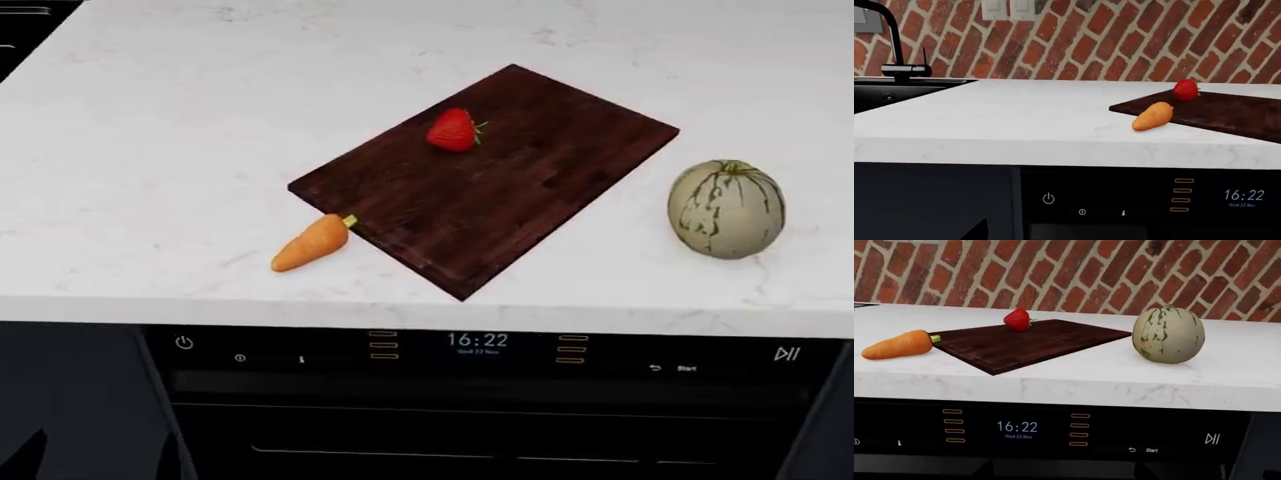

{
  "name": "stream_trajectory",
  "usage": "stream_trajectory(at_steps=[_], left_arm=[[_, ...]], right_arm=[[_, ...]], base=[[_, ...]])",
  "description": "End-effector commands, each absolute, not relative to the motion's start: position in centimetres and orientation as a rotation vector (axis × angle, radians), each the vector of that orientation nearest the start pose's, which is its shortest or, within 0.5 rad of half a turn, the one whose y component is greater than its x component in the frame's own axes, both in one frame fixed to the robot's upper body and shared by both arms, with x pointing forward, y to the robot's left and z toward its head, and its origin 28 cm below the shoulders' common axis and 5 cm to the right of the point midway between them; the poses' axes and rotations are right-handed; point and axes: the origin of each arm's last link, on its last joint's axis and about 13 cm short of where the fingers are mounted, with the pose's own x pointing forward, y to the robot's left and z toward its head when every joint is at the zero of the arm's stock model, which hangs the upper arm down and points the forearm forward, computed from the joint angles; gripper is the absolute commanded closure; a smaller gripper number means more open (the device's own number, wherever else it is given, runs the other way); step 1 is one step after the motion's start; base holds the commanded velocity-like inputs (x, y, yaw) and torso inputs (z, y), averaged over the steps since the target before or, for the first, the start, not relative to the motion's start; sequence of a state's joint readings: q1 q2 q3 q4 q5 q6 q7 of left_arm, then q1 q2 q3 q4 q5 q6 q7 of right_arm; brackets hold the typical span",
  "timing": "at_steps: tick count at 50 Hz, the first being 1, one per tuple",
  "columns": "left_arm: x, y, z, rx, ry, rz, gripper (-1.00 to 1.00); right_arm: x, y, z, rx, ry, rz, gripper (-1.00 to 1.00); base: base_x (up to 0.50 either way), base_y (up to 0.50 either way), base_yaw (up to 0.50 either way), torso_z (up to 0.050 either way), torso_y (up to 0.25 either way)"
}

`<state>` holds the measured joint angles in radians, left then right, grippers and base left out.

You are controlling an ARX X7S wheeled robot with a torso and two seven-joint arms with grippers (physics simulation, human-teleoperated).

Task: Clear the non-vegetable object off the cutting board and place the vegetables onto it.

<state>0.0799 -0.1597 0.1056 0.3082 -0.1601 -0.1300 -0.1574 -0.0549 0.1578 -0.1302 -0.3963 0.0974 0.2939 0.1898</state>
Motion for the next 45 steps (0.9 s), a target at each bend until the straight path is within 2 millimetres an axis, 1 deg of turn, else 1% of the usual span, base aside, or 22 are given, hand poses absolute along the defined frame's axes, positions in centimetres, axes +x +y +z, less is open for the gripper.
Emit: stream_trajectory(at_steps=[1,6,10,12,15,21,23,26,30,34,35,40,44,45], left_arm=[[19.1,21.3,5.3,-0.022,-0.078,0.01,-1.0],[19.1,21.3,5.3,-0.02,-0.08,0.011,-1.0],[19.1,21.4,5.5,-0.017,-0.083,0.009,-1.0],[19.2,21.3,5.6,-0.006,-0.083,0.01,-1.0],[19.2,21.3,5.8,-0.005,-0.081,0.003,-1.0],[19.1,21.2,6.7,-0.002,-0.083,-0.015,-1.0],[19.0,21.2,7.5,-0.044,-0.1,-0.047,-1.0],[18.9,21.4,9.2,-0.028,-0.121,-0.039,-1.0],[18.7,21.4,10.9,-0.025,-0.133,-0.039,-1.0],[18.6,21.3,13.0,-0.036,-0.148,-0.054,-1.0],[18.5,21.3,13.4,-0.027,-0.145,-0.058,-1.0],[18.3,21.3,14.9,-0.013,-0.17,-0.097,-1.0],[18.4,21.4,16.4,-0.007,-0.17,-0.123,-1.0],[18.4,21.4,16.8,-0.002,-0.17,-0.128,-1.0]], right_arm=[[19.2,-9.7,6.3,-0.054,-0.032,-0.014,-1.0],[19.2,-9.7,6.3,-0.061,-0.03,-0.018,-1.0],[19.3,-9.7,6.4,-0.112,-0.038,-0.039,-1.0],[19.3,-9.7,6.7,-0.101,-0.036,-0.036,-1.0],[19.4,-9.7,7.0,-0.136,-0.041,-0.045,-1.0],[19.2,-10.2,8.3,-0.156,-0.042,-0.067,-1.0],[19.2,-10.5,8.9,-0.17,-0.048,-0.073,-1.0],[19.3,-11.1,10.3,-0.185,-0.054,-0.079,-1.0],[19.6,-11.6,11.5,-0.195,-0.059,-0.091,-1.0],[19.6,-11.8,13.8,-0.209,-0.083,-0.087,-1.0],[19.7,-11.9,14.4,-0.221,-0.089,-0.085,-1.0],[19.8,-12.3,15.7,-0.248,-0.101,-0.079,-1.0],[19.8,-12.4,17.6,-0.261,-0.104,-0.065,-1.0],[19.8,-12.4,18.0,-0.292,-0.113,-0.061,-1.0]], base=[[0.0,-0.45,0.0,0.0,0.0],[0.0,-0.44,0.0,0.0,0.0],[0.0,0.0,0.0,0.0,0.0],[0.0,0.0,0.0,0.0,0.0],[0.0,0.0,0.0,0.0,0.0],[0.0,0.0,0.0,0.0,0.0],[0.0,0.0,0.0,0.0,0.0],[0.0,0.0,0.0,0.0,0.0],[0.0,0.0,0.0,0.0,0.0],[0.0,0.0,0.0,0.0,0.0],[0.0,0.0,0.0,0.0,0.0],[0.0,0.0,0.0,0.0,0.0],[0.0,0.0,0.0,0.0,0.0],[0.0,0.0,0.0,0.0,0.0]])
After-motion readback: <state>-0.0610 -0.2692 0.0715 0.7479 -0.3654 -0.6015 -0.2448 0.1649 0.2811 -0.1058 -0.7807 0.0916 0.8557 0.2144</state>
